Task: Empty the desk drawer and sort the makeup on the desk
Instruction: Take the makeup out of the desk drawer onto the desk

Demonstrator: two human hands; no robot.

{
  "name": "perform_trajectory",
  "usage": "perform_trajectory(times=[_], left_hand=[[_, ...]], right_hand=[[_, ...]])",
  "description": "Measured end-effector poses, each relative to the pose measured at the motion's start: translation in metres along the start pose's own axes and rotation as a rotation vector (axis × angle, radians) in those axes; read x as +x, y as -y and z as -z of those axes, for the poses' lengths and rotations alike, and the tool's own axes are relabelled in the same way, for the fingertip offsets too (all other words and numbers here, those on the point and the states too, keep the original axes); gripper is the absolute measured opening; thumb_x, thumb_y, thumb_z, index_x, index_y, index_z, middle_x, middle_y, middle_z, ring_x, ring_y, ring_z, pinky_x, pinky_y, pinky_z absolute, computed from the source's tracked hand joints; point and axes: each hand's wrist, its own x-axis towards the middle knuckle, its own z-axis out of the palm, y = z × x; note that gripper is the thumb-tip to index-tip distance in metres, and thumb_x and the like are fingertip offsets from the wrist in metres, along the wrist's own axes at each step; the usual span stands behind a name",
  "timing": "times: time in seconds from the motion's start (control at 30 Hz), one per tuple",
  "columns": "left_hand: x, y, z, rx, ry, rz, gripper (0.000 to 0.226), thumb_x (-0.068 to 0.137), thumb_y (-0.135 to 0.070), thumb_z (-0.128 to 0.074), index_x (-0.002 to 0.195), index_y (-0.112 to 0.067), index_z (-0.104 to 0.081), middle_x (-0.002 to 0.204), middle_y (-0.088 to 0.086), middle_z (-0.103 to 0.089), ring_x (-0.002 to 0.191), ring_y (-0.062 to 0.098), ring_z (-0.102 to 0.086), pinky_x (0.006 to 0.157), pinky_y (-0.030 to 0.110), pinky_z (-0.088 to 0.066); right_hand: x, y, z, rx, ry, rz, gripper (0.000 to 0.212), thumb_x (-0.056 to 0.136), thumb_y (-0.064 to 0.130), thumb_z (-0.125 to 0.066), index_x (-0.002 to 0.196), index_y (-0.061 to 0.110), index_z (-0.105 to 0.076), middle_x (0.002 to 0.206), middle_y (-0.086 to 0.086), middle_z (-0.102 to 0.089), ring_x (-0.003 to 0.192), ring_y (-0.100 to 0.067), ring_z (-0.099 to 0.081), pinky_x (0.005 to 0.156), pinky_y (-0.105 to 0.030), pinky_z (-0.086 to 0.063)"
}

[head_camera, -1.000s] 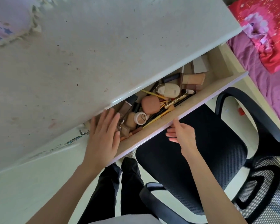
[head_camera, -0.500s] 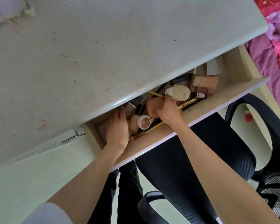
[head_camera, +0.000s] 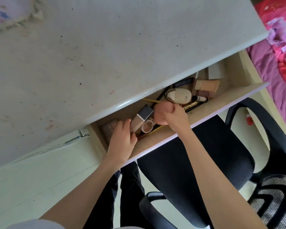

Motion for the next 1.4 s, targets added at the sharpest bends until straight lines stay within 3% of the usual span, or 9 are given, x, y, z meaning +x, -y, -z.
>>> perform_trajectory(times=[0.13,0.27,0.4,0.57,0.73,0.9,1.1,1.23,1.4], left_hand=[[-0.022,-0.008,0.027,-0.238,0.052,0.028,0.047,0.084,-0.013,-0.059,0.129,-0.01,-0.045,0.11,0.0,-0.046,0.094,0.011,-0.047,0.082,0.016,-0.036],[-0.027,-0.014,0.064,-0.361,-0.005,0.076,0.039,0.08,-0.013,-0.064,0.117,-0.021,-0.052,0.096,-0.008,-0.051,0.085,0.003,-0.052,0.074,0.006,-0.038],[-0.015,-0.006,0.111,-0.442,-0.154,0.172,0.036,0.08,-0.017,-0.067,0.106,-0.033,-0.049,0.1,-0.01,-0.058,0.085,0.0,-0.055,0.075,0.007,-0.039],[-0.002,0.041,0.172,-0.446,-0.364,0.352,0.039,0.082,-0.018,-0.064,0.12,-0.019,-0.054,0.104,-0.003,-0.057,0.087,0.009,-0.053,0.076,0.017,-0.036],[0.007,0.115,0.227,-0.369,-0.551,0.51,0.037,0.082,-0.019,-0.062,0.119,-0.013,-0.057,0.106,0.007,-0.061,0.086,0.015,-0.05,0.076,0.022,-0.034],[0.009,0.171,0.263,-0.335,-0.615,0.592,0.04,0.085,-0.021,-0.059,0.123,-0.01,-0.053,0.108,0.011,-0.054,0.085,0.016,-0.045,0.075,0.023,-0.032],[0.031,0.202,0.277,-0.338,-0.642,0.569,0.036,0.084,-0.021,-0.059,0.118,-0.009,-0.056,0.1,0.009,-0.052,0.083,0.02,-0.048,0.072,0.026,-0.034],[0.06,0.201,0.282,-0.336,-0.643,0.517,0.04,0.086,-0.022,-0.059,0.123,-0.009,-0.053,0.103,0.008,-0.048,0.092,0.023,-0.048,0.077,0.026,-0.036],[0.099,0.192,0.285,-0.364,-0.639,0.435,0.048,0.085,-0.025,-0.062,0.127,-0.009,-0.048,0.118,0.011,-0.05,0.109,0.026,-0.043,0.088,0.029,-0.033]], right_hand=[[-0.03,0.007,0.017,0.158,0.009,-0.02,0.047,0.089,0.019,-0.056,0.135,0.014,-0.044,0.122,-0.005,-0.05,0.11,-0.022,-0.047,0.089,-0.034,-0.042],[-0.05,0.034,0.022,0.364,0.072,0.031,0.023,0.089,0.016,-0.055,0.112,0.015,-0.057,0.103,-0.003,-0.057,0.102,-0.023,-0.054,0.086,-0.038,-0.046],[-0.051,0.081,0.007,0.45,0.137,0.059,0.02,0.09,0.014,-0.054,0.11,0.013,-0.059,0.105,-0.008,-0.058,0.094,-0.023,-0.053,0.072,-0.029,-0.044],[-0.037,0.147,-0.052,0.292,0.239,0.165,0.037,0.086,0.006,-0.054,0.123,0.005,-0.055,0.115,-0.012,-0.06,0.107,-0.03,-0.057,0.094,-0.046,-0.05],[-0.037,0.215,-0.123,0.329,0.317,0.152,0.047,0.085,0.013,-0.063,0.128,0.007,-0.047,0.12,-0.011,-0.058,0.106,-0.028,-0.06,0.075,-0.031,-0.053],[-0.042,0.275,-0.187,0.267,0.382,0.201,0.042,0.088,0.013,-0.06,0.126,0.006,-0.046,0.121,-0.011,-0.054,0.105,-0.028,-0.06,0.072,-0.034,-0.058],[-0.039,0.316,-0.234,0.251,0.305,0.267,0.039,0.089,0.014,-0.06,0.127,0.008,-0.051,0.116,-0.006,-0.053,0.075,-0.017,-0.062,0.075,-0.036,-0.058],[-0.028,0.334,-0.241,0.257,0.202,0.294,0.04,0.09,0.016,-0.058,0.129,0.007,-0.051,0.118,-0.007,-0.056,0.09,-0.021,-0.061,0.067,-0.024,-0.056],[-0.009,0.351,-0.231,0.238,0.091,0.322,0.039,0.091,0.009,-0.05,0.129,0.011,-0.051,0.115,-0.004,-0.058,0.074,-0.02,-0.065,0.046,-0.006,-0.042]])
